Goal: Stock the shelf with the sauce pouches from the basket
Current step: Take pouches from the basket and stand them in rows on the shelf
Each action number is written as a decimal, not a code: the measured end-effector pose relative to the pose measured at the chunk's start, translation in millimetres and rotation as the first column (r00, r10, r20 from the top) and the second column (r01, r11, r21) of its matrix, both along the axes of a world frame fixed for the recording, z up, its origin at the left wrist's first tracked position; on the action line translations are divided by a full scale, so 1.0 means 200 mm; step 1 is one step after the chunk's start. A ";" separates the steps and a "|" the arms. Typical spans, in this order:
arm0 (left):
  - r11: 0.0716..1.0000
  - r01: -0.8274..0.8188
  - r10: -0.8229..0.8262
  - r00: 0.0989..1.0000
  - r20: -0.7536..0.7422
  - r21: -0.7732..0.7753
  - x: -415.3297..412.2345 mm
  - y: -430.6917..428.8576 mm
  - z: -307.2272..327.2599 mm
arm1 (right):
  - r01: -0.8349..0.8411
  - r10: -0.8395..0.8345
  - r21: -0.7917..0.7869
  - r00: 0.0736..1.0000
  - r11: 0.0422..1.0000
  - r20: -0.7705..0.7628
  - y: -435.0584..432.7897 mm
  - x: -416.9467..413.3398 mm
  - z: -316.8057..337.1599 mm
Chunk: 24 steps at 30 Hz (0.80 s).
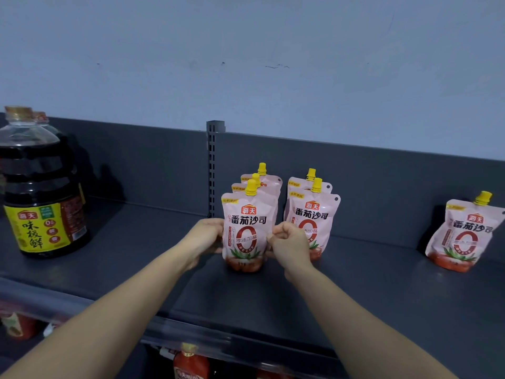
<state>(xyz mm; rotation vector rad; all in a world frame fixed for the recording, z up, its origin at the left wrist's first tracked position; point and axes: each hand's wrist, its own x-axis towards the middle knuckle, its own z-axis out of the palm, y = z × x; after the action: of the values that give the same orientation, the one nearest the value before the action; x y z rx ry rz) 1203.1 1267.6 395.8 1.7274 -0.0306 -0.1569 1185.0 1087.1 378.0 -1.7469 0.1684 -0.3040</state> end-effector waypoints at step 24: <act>0.910 0.043 -0.130 0.974 0.184 0.413 -0.01 0.05 -0.03 | -0.005 0.033 -0.275 0.995 0.961 0.097 -0.03 -0.10 0.06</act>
<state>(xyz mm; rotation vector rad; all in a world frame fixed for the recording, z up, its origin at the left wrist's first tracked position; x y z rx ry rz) 1200.7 1276.6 390.7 2.1577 -0.2450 -0.0475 1164.4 1081.2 389.7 -2.0016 0.0366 -0.4162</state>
